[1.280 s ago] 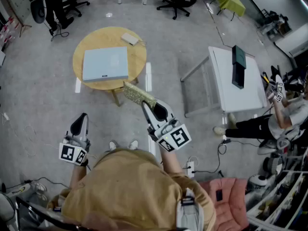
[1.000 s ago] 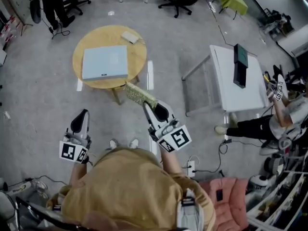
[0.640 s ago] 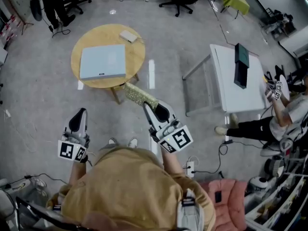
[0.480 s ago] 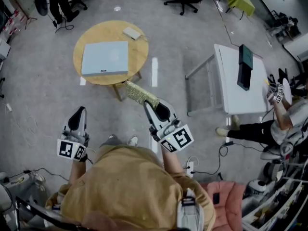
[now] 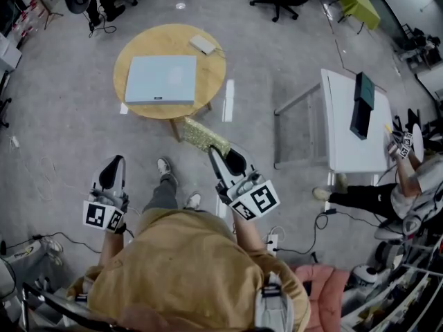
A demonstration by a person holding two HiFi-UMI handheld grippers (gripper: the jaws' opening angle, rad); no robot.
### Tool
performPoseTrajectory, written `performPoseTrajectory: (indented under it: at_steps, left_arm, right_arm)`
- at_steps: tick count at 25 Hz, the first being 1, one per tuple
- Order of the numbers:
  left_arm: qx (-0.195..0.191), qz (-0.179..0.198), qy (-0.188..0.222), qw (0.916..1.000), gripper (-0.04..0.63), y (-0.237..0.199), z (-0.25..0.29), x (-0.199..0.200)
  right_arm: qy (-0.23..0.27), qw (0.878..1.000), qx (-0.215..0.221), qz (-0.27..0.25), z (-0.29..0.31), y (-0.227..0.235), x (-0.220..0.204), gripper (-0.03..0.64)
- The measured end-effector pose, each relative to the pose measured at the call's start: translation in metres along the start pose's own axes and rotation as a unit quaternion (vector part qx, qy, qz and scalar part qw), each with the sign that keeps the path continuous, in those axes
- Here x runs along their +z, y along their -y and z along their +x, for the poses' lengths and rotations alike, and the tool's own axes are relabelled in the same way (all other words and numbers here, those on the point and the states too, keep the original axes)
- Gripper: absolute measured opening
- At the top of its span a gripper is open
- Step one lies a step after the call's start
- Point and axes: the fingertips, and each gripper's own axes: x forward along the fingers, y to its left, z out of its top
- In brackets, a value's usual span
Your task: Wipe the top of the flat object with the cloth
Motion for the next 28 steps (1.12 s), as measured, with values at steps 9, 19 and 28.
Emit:
performPoseTrajectory:
  at_steps: [9,19,28]
  left_arm:
    - [-0.015,-0.003,0.015,0.9998,0.015,-0.05,0.048,0.008]
    - [-0.011,-0.018,0.011,0.9997,0.015,-0.14,0.108,0.009]
    - [-0.014,-0.033,0.023,0.9991,0.015,-0.223,0.139,0.019]
  right_arm:
    - [-0.013,1.0,-0.024,-0.008,0.05,0.031,-0.004,0.06]
    - [-0.033,0.999,-0.021,-0.015,0.156,0.065,-0.011,0.06]
    - [-0.042,0.998,-0.014,-0.039,0.25,0.067,-0.005,0.06]
